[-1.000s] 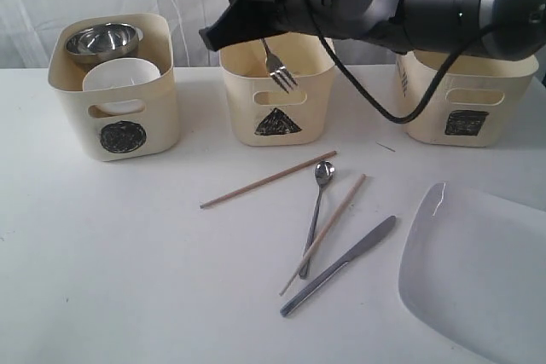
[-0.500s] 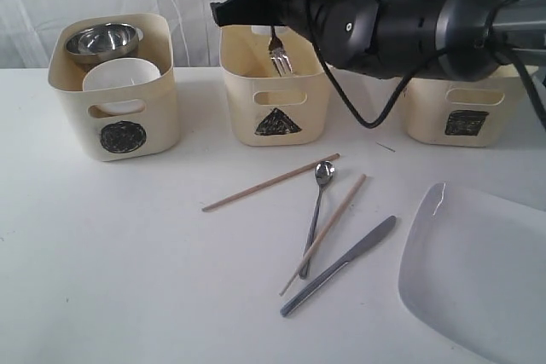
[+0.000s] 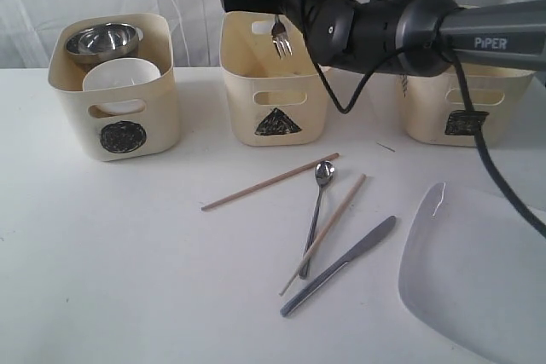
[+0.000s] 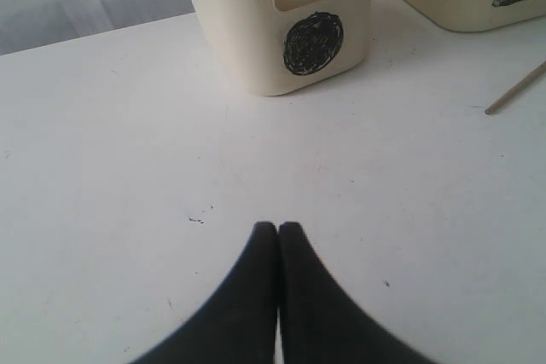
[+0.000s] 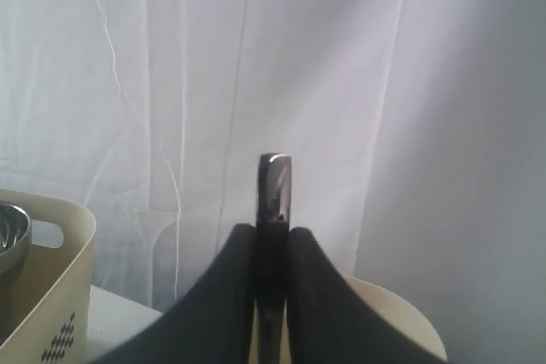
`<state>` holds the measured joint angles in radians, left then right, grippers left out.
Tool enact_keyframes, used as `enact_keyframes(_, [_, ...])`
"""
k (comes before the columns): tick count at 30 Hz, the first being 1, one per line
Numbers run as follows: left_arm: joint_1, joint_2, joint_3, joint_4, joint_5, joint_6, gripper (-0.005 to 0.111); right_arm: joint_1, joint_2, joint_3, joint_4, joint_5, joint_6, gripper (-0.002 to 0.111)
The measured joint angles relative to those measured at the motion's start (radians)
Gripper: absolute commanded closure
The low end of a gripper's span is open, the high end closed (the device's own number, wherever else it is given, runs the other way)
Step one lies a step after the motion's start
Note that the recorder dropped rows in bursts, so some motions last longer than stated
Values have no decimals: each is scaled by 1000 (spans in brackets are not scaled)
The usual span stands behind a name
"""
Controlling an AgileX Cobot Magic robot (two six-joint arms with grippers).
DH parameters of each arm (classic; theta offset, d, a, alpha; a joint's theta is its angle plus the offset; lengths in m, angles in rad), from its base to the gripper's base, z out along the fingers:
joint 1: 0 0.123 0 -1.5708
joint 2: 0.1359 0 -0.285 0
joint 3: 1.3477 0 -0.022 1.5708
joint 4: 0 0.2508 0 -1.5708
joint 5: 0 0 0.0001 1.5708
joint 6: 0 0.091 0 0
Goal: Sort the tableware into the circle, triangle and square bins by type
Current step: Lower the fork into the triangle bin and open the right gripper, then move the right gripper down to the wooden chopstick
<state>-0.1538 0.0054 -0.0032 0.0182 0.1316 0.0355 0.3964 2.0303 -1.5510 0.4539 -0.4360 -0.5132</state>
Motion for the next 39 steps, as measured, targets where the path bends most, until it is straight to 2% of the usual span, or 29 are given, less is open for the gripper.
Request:
enact_keyframes(4, [0,0,0,0,0,0,107,-2,44,-45,-3,18,2,104])
enact_keyframes(10, [0,0,0,0,0,0,107,-2,70,-51,-3,40,2,78])
enact_keyframes(13, [0,0,0,0,0,0,107,-5,70,-54,-3,40,4,72])
enact_keyframes(21, [0,0,0,0,0,0,107,-6,27,-36,-3,139,-6,72])
enact_keyframes(28, [0,0,0,0,0,0,107,-6,-152,151,-1,248,-98,72])
enact_keyframes(33, [0,0,0,0,0,0,107,-6,-262,278,-1,475,-115,72])
enact_keyframes(39, [0,0,0,0,0,0,107,-6,-260,315,-11,744,46,72])
